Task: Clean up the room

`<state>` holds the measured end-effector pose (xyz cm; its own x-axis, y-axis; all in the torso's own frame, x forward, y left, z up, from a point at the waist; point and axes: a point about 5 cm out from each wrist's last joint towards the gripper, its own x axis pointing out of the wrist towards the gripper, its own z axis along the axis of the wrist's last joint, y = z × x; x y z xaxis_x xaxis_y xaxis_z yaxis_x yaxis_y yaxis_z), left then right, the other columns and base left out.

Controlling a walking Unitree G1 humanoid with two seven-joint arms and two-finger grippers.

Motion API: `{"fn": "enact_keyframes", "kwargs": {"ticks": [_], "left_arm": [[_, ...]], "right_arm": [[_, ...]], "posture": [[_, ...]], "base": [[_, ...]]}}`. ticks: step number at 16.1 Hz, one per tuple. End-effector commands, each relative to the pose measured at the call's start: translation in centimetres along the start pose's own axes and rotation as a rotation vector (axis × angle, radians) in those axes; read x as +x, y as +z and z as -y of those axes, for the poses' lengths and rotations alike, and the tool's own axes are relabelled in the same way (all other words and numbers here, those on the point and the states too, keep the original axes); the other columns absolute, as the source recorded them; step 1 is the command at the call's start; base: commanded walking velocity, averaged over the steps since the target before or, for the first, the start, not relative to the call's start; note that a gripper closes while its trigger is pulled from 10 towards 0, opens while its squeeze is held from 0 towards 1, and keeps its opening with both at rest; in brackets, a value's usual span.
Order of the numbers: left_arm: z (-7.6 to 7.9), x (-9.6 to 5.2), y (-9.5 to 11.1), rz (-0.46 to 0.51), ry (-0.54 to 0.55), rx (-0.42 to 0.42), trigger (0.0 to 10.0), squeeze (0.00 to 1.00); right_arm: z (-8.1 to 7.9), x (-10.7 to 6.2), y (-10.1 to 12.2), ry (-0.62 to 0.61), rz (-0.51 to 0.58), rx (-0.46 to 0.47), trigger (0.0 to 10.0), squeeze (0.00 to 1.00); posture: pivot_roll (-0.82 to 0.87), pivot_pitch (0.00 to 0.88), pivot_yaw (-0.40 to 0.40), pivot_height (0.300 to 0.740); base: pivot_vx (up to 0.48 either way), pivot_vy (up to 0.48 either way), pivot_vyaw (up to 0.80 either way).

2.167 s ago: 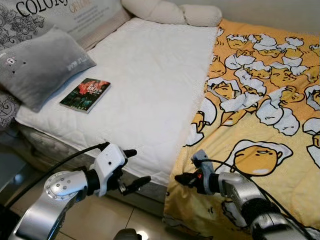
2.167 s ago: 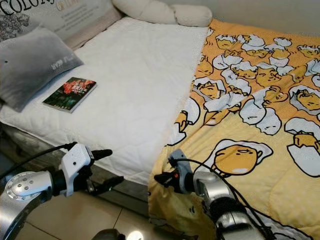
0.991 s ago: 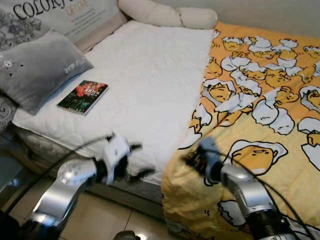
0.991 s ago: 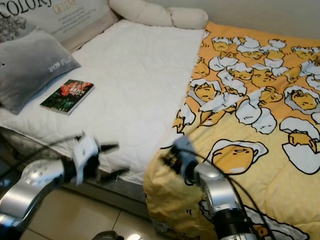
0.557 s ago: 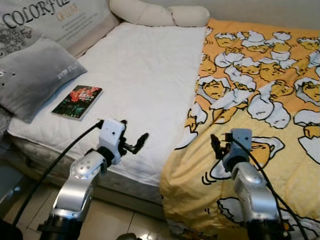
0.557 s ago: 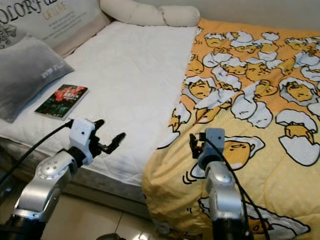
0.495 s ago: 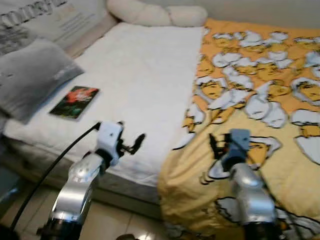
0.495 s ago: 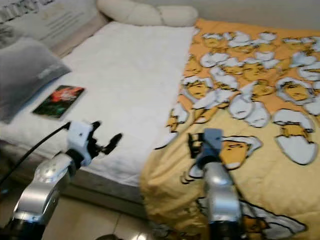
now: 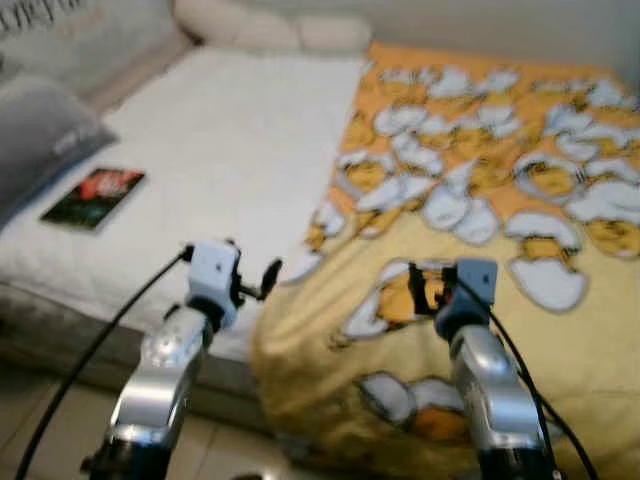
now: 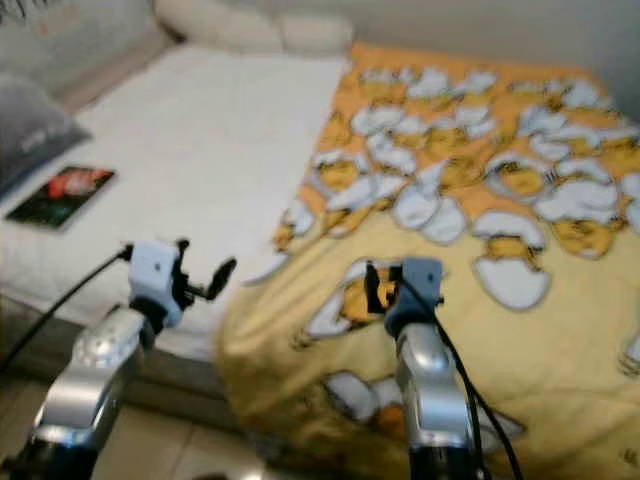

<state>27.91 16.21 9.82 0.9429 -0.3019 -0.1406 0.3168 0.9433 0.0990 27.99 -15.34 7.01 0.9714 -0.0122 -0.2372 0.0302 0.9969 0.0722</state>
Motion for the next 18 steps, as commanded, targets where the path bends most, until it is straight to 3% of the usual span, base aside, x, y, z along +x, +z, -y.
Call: {"fn": "enact_keyframes", "kwargs": {"ticks": [1, 7, 14, 15, 16, 18], "left_arm": [[0.4, 0.5, 0.1, 0.004, -0.003, 0.003, 10.0, 0.11], [0.0, 1.1, 0.2, 0.005, 0.033, 0.019, 10.0, 0.1], [0.4, 1.7, 0.4, 0.031, 0.018, -0.035, 10.0, 0.1], [0.4, 1.8, 0.5, 0.037, 0.014, -0.046, 10.0, 0.11], [0.4, 1.8, 0.4, 0.036, 0.013, -0.047, 10.0, 0.11], [0.4, 1.9, 0.4, 0.036, 0.011, -0.047, 10.0, 0.11]], "right_arm": [[1.3, -0.1, -0.6, -0.053, -0.036, 0.001, 10.0, 1.0], [2.5, -0.2, -1.1, -0.158, -0.067, 0.02, 10.0, 1.0], [3.2, -0.5, -1.3, -0.194, -0.078, 0.022, 10.0, 1.0], [3.2, -0.5, -1.4, -0.193, -0.08, 0.021, 10.0, 0.92], [3.1, -0.5, -1.4, -0.193, -0.081, 0.016, 10.0, 0.0], [3.1, -0.5, -1.4, -0.192, -0.081, 0.013, 10.0, 0.0]], "posture": [[0.04, 0.0, 0.013, 0.74], [0.03, 0.0, 0.02, 0.74], [0.02, 0.0, 0.018, 0.74], [0.02, 0.0, 0.018, 0.74], [0.02, 0.0, 0.018, 0.74], [0.02, 0.0, 0.017, 0.74]], "base": [[0.0, -0.48, -0.78], [0.0, -0.456, -0.78], [0.0, 0.0, -0.78], [0.244, 0.0, -0.78], [0.337, 0.0, -0.78], [0.358, 0.0, -0.78]]}}
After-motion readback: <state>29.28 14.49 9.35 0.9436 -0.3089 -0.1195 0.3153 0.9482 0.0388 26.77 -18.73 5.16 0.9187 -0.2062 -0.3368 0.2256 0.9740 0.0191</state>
